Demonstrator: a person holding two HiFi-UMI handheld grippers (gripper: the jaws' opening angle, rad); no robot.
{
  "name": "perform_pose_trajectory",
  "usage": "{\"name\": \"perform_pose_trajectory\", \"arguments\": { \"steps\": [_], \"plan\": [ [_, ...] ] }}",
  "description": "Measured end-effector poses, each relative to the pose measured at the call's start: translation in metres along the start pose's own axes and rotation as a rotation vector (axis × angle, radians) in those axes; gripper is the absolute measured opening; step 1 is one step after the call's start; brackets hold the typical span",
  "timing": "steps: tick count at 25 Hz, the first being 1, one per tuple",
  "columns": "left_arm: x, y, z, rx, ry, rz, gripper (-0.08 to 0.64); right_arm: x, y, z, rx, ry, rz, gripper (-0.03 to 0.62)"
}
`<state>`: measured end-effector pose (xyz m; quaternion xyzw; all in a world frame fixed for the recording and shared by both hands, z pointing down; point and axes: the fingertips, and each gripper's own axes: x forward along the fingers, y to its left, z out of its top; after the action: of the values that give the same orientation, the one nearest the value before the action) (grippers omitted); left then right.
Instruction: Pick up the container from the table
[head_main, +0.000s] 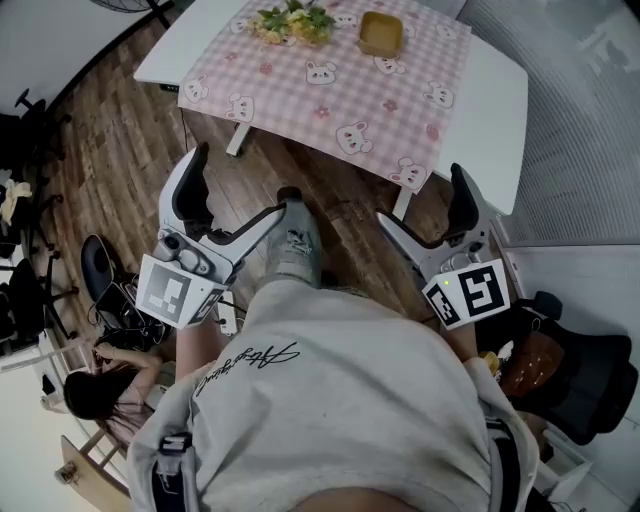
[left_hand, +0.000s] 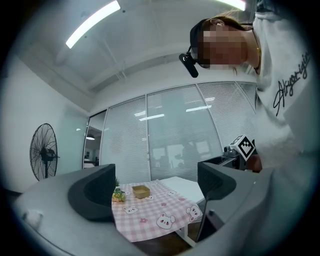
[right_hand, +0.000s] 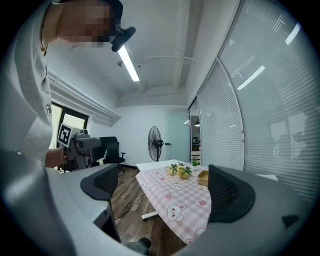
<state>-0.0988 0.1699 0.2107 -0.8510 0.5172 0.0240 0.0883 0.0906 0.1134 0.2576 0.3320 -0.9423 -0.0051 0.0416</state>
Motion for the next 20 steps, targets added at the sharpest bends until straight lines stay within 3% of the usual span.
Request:
{"name": "perform_pose_trajectory", "arguments": {
  "steps": [7,20],
  "plan": [
    [0.034,0.034,-0.012,-0.008,-0.033,-0.014,0.494,0.024,-0.025,0.004,0.005,-0.020,-0.037,0.549],
    [0.151,0.137,-0.040,-0.014,-0.054,-0.163,0.494,0.138,-0.099,0.006,0.008,-0.019,-0.172,0.549]
  ]
}}
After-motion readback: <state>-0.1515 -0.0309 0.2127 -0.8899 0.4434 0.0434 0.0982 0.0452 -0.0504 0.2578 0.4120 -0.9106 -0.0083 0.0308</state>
